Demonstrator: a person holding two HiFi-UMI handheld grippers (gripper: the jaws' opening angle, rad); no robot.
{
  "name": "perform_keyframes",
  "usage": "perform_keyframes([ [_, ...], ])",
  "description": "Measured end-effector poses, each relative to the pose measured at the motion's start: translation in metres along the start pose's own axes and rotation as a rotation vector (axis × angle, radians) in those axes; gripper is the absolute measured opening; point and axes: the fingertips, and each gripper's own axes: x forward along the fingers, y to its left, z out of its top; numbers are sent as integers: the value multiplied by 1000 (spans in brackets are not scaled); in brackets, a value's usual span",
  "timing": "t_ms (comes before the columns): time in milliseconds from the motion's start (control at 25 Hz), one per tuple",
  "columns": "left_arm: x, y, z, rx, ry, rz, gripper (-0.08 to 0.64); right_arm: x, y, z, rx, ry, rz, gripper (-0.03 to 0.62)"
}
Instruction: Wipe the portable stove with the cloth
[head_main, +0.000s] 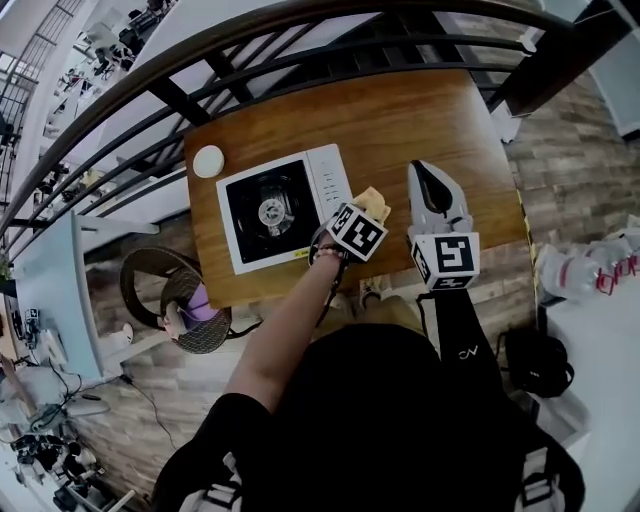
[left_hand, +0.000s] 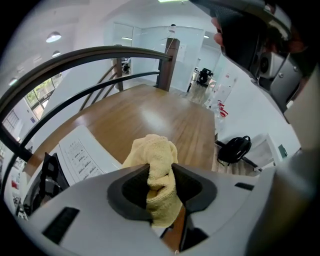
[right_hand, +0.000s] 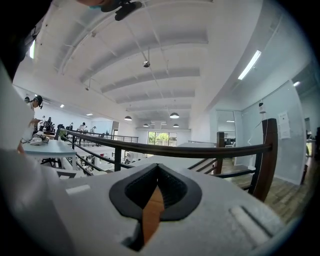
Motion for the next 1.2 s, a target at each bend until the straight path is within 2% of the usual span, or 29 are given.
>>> perform_keyframes([
  [160,-4,-35,-20,65,-3,-44,126,-23,16,4,-29,-3,1,3],
  [360,-7,-65,-39,88,-5,-53,127,-51,24,7,-45,-2,-3,5],
  [560,-15,-69,-50,84,-27,-44,126,-63,39,9,-56,-10,9,5],
  [880,-46,-48,-79,35,-61,23,126,-62,73,17,-67,-19,67,4],
  [1200,-90,6,-128,-122,-96,111,126,-38,131,21,-79,-24,185,3],
])
